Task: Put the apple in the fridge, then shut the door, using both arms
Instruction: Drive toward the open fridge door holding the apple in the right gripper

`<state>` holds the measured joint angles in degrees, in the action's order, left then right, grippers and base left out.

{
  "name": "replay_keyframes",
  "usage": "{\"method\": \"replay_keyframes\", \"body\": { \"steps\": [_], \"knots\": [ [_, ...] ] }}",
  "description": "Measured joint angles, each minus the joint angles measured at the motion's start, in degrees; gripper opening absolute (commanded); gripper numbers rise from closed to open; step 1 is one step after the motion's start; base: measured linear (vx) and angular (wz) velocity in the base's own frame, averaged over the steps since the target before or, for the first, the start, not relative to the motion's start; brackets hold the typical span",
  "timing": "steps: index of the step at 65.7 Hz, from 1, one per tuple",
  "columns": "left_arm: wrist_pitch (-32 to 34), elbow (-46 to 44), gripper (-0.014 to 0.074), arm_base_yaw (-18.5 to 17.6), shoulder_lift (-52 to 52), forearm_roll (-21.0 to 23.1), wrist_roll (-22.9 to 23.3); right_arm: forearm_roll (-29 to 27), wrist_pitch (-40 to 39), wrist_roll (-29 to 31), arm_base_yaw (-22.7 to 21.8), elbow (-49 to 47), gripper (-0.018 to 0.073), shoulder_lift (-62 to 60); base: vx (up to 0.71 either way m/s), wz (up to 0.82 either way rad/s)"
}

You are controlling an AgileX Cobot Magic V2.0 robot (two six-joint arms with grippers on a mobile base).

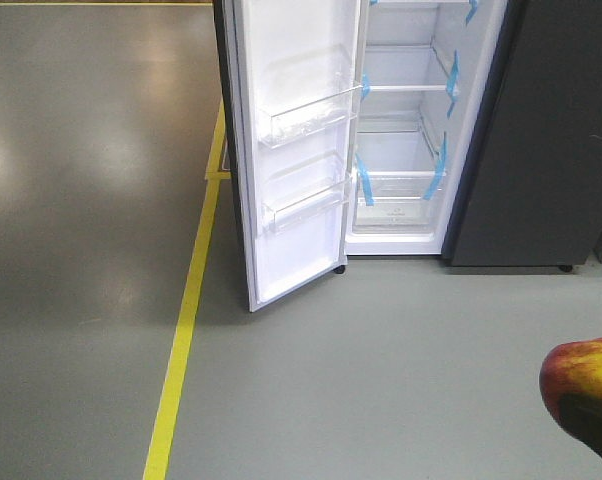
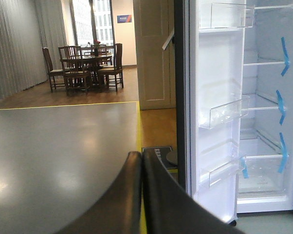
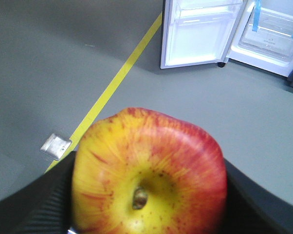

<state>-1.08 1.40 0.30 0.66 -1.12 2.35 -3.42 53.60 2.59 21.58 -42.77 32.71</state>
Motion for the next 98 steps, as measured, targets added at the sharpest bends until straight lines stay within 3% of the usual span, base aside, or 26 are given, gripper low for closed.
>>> {"method": "replay_keyframes", "body": {
  "steps": [98],
  "knots": [
    [0.0, 0.0, -0.0006, 0.0, 0.0, 0.0, 0.0, 0.0, 0.0, 0.0, 0.0, 0.0, 0.0133, 0.0, 0.09, 0.01]
  ]
}}
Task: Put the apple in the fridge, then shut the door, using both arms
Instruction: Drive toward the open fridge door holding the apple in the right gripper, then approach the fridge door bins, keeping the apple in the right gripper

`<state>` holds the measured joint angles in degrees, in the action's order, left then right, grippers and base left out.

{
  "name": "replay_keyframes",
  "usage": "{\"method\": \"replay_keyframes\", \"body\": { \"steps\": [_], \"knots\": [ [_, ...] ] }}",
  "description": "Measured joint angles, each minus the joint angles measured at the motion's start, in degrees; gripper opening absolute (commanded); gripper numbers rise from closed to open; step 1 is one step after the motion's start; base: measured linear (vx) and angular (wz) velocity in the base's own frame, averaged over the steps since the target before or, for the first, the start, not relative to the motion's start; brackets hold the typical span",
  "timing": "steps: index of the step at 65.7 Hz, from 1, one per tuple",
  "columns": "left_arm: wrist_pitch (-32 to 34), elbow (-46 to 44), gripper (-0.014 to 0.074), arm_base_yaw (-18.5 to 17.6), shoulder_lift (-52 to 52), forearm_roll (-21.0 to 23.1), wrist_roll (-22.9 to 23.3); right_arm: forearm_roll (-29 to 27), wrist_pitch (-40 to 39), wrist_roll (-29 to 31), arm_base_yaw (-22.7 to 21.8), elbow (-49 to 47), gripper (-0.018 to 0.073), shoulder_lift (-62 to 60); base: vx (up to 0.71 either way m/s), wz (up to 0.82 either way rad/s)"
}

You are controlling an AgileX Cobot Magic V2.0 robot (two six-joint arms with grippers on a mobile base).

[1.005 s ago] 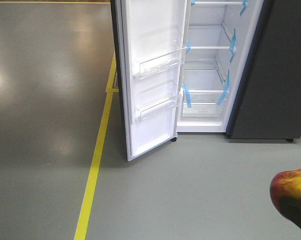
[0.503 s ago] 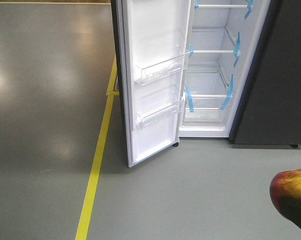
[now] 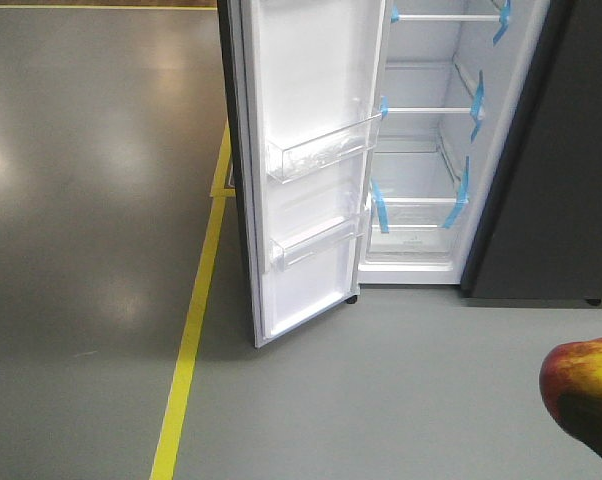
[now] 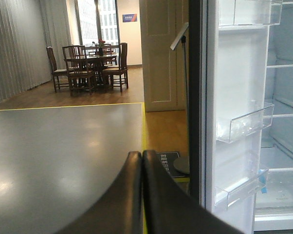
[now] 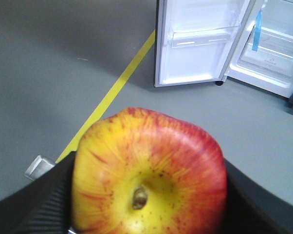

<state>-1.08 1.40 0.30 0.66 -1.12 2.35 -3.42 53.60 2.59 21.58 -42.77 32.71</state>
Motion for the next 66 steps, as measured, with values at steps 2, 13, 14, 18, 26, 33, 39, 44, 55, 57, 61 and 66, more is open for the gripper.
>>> {"method": "replay_keyframes", "body": {
  "steps": [2, 13, 14, 18, 26, 33, 39, 44, 55, 57, 61, 66],
  "knots": [
    [0.0, 0.0, -0.0006, 0.0, 0.0, 0.0, 0.0, 0.0, 0.0, 0.0, 0.0, 0.0, 0.0133, 0.0, 0.08, -0.01],
    [0.0, 0.0, -0.0006, 0.0, 0.0, 0.0, 0.0, 0.0, 0.0, 0.0, 0.0, 0.0, 0.0133, 0.0, 0.08, -0.01],
    [0.0, 0.0, -0.0006, 0.0, 0.0, 0.0, 0.0, 0.0, 0.0, 0.0, 0.0, 0.0, 0.0133, 0.0, 0.08, -0.01],
    [0.0, 0.0, -0.0006, 0.0, 0.0, 0.0, 0.0, 0.0, 0.0, 0.0, 0.0, 0.0, 0.0133, 0.0, 0.08, -0.02],
    [0.0, 0.0, -0.0006, 0.0, 0.0, 0.0, 0.0, 0.0, 0.0, 0.0, 0.0, 0.0, 0.0133, 0.0, 0.08, -0.02],
    [0.0, 0.0, -0.0006, 0.0, 0.0, 0.0, 0.0, 0.0, 0.0, 0.0, 0.0, 0.0, 0.0133, 0.0, 0.08, -0.01],
    [0.0, 0.0, -0.0006, 0.0, 0.0, 0.0, 0.0, 0.0, 0.0, 0.0, 0.0, 0.0, 0.0133, 0.0, 0.08, -0.01],
    [0.0, 0.0, -0.0006, 0.0, 0.0, 0.0, 0.0, 0.0, 0.0, 0.0, 0.0, 0.0, 0.0133, 0.0, 0.08, -0.01],
    [0.0, 0.0, -0.0006, 0.0, 0.0, 0.0, 0.0, 0.0, 0.0, 0.0, 0.0, 0.0, 0.0133, 0.0, 0.08, -0.01],
    [0.0, 0.0, -0.0006, 0.0, 0.0, 0.0, 0.0, 0.0, 0.0, 0.0, 0.0, 0.0, 0.0133, 0.0, 0.08, -0.01],
    [0.0, 0.0, -0.0006, 0.0, 0.0, 0.0, 0.0, 0.0, 0.0, 0.0, 0.0, 0.0, 0.0133, 0.0, 0.08, -0.01],
    [0.0, 0.0, -0.0006, 0.0, 0.0, 0.0, 0.0, 0.0, 0.0, 0.0, 0.0, 0.0, 0.0133, 0.0, 0.08, -0.01]
  ]
}}
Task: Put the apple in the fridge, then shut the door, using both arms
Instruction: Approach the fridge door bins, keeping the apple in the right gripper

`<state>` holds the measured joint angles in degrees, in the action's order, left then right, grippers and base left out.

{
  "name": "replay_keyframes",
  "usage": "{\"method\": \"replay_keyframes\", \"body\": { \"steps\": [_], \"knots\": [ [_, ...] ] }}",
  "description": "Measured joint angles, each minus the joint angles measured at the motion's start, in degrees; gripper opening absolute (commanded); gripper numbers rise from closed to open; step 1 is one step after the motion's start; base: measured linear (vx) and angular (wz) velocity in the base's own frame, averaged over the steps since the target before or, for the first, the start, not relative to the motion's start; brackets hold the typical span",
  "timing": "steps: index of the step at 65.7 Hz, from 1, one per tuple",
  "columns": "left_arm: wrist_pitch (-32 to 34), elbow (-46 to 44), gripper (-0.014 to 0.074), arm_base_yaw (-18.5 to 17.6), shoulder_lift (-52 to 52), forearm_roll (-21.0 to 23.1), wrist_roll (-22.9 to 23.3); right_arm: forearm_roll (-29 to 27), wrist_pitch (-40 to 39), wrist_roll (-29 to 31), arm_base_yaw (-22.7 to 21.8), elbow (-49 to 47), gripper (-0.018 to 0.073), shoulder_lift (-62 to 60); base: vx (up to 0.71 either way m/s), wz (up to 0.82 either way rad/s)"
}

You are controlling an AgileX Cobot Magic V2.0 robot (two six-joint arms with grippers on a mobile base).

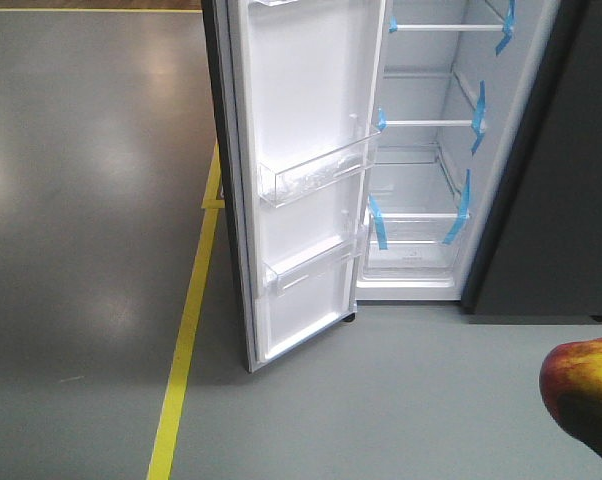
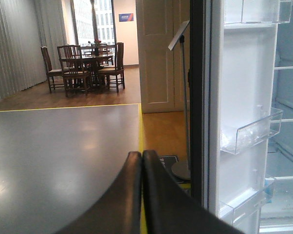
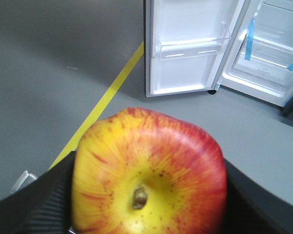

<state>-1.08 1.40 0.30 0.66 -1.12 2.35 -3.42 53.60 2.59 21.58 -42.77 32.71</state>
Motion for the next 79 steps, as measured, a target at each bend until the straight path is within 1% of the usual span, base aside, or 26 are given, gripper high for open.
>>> {"method": "replay_keyframes", "body": {
  "steps": [79],
  "knots": [
    [0.0, 0.0, -0.0006, 0.0, 0.0, 0.0, 0.0, 0.0, 0.0, 0.0, 0.0, 0.0, 0.0133, 0.0, 0.08, 0.00]
  ]
}}
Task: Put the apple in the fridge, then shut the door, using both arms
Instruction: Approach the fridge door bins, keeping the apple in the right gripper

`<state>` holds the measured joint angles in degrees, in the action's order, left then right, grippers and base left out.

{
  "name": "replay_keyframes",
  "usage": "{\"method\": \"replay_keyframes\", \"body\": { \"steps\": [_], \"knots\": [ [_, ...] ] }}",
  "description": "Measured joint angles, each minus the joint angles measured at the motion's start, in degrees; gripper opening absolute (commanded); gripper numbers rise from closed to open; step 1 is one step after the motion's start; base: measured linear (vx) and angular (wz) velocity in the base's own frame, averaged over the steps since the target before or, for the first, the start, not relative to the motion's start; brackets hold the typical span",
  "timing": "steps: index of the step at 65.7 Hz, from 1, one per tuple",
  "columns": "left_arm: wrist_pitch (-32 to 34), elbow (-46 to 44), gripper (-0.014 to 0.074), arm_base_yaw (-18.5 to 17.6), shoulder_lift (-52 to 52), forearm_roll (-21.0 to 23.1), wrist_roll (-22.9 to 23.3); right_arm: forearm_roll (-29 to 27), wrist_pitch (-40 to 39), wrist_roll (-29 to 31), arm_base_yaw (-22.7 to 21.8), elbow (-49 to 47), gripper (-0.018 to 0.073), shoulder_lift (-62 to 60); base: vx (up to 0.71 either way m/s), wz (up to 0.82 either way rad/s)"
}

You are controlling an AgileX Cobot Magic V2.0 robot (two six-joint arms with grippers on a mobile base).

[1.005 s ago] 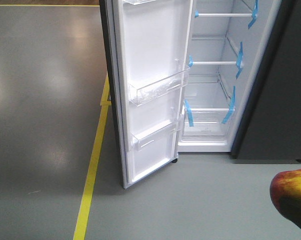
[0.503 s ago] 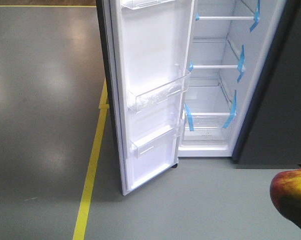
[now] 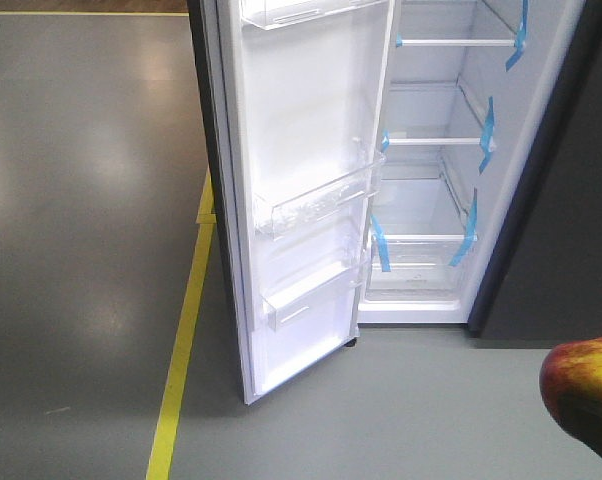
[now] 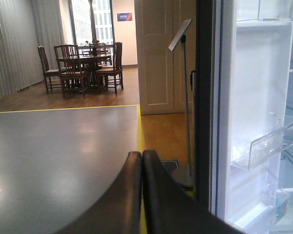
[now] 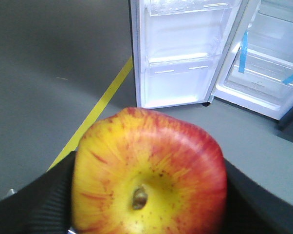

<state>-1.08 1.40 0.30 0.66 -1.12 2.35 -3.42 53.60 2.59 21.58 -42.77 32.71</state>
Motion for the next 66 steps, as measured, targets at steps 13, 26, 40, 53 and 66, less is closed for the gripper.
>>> {"method": "replay_keyframes", "body": {
  "steps": [13, 26, 40, 53, 66],
  "knots": [
    [0.0, 0.0, -0.0006, 0.0, 0.0, 0.0, 0.0, 0.0, 0.0, 0.0, 0.0, 0.0, 0.0133, 0.0, 0.08, 0.01],
    [0.0, 0.0, -0.0006, 0.0, 0.0, 0.0, 0.0, 0.0, 0.0, 0.0, 0.0, 0.0, 0.0133, 0.0, 0.08, 0.00],
    [0.0, 0.0, -0.0006, 0.0, 0.0, 0.0, 0.0, 0.0, 0.0, 0.0, 0.0, 0.0, 0.0133, 0.0, 0.08, 0.00],
    [0.0, 0.0, -0.0006, 0.0, 0.0, 0.0, 0.0, 0.0, 0.0, 0.0, 0.0, 0.0, 0.0133, 0.0, 0.07, 0.00],
    [0.0, 0.0, -0.0006, 0.0, 0.0, 0.0, 0.0, 0.0, 0.0, 0.0, 0.0, 0.0, 0.0133, 0.0, 0.08, -0.01]
  ]
}}
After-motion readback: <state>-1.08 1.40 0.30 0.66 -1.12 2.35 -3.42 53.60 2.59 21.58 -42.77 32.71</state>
